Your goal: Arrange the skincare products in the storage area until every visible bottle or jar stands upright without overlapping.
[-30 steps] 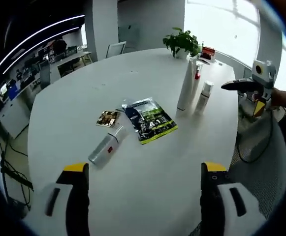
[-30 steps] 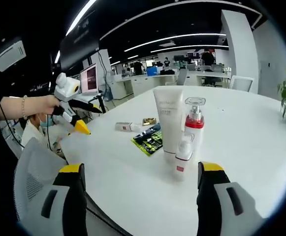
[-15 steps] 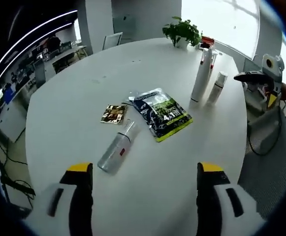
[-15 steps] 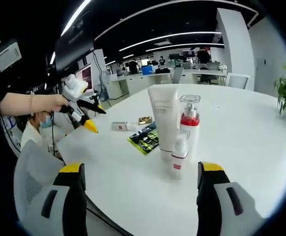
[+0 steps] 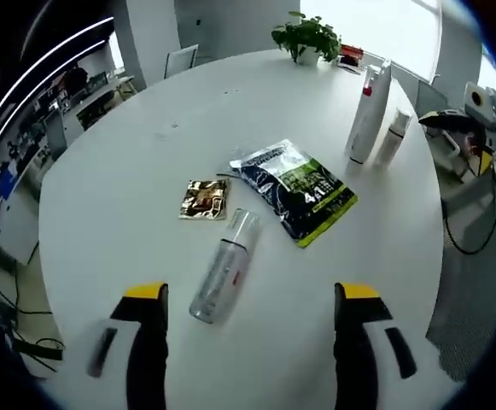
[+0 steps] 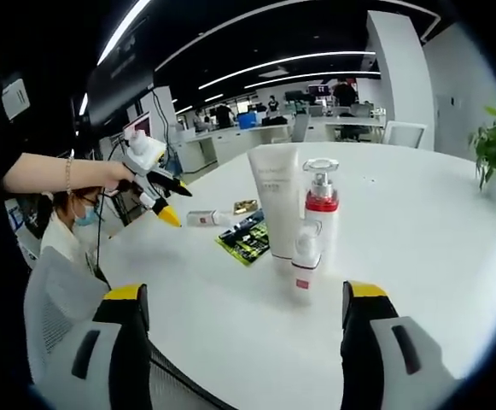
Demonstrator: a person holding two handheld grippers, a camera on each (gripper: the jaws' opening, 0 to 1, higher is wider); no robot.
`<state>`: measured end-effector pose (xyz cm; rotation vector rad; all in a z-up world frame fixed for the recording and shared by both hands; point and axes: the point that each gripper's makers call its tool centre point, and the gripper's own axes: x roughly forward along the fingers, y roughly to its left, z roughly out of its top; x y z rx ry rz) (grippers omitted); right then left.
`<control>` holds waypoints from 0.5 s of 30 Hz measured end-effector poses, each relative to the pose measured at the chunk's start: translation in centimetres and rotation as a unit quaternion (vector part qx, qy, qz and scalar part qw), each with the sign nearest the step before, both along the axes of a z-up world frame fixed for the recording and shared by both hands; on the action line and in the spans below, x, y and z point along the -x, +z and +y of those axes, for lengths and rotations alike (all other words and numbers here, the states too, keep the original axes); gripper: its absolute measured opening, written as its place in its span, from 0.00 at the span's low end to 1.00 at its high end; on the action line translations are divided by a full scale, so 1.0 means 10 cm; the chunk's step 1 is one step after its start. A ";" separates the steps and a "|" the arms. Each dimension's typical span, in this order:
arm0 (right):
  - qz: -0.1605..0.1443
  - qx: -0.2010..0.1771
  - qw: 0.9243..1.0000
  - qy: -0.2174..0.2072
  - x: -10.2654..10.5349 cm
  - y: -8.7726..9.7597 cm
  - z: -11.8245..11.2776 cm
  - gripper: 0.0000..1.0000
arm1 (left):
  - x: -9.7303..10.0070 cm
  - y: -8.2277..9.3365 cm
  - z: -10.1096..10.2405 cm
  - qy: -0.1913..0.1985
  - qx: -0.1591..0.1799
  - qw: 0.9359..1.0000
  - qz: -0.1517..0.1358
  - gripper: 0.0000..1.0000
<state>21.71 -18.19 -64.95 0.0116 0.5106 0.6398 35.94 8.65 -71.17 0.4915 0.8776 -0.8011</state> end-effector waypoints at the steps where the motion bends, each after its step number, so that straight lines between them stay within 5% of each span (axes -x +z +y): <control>1: 0.001 0.000 1.000 -0.001 0.00 0.00 0.00 0.93 | -0.01 -0.01 0.00 -0.002 -0.002 1.000 0.001 0.71; 15: 0.010 -0.003 1.000 -0.012 0.00 -0.05 -0.02 0.91 | -0.23 -0.19 0.00 -0.029 -0.013 0.999 0.004 0.55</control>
